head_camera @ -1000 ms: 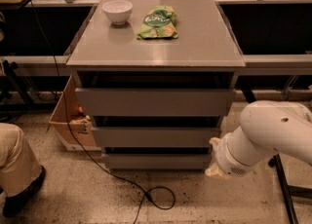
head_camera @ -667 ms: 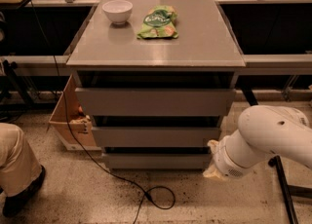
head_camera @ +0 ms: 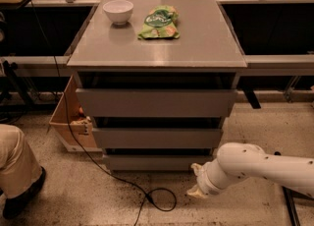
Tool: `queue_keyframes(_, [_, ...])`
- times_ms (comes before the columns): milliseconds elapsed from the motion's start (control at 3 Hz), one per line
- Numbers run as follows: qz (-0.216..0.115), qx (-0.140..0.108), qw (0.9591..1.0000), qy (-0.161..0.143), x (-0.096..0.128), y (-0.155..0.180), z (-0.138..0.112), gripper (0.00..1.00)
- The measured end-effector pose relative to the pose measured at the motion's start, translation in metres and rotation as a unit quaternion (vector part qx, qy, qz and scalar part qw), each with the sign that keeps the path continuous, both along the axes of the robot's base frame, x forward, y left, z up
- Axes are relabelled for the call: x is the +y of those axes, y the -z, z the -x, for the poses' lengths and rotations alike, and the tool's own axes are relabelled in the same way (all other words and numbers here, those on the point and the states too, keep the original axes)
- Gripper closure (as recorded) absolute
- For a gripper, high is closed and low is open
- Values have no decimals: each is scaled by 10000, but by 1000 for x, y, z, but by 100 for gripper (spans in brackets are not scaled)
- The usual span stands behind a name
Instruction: Open bottom drawer
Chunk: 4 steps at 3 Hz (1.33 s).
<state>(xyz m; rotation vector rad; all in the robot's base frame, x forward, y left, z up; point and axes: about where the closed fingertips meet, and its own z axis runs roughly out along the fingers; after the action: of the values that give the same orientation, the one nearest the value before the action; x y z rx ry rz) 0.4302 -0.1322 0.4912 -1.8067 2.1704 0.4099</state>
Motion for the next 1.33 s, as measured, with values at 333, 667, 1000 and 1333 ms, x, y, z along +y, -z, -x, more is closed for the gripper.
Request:
queue_keyframes(333, [-241, -26, 9997, -81, 13, 70, -16, 0])
queue_keyframes(667, [-572, 20, 9984, -33, 30, 151, -32, 0])
queue_keyframes(1000, [-581, 146, 9982, -41, 33, 156, -21, 0])
queue_keyframes(1333, [-613, 128, 9980, -41, 33, 156, -23, 0])
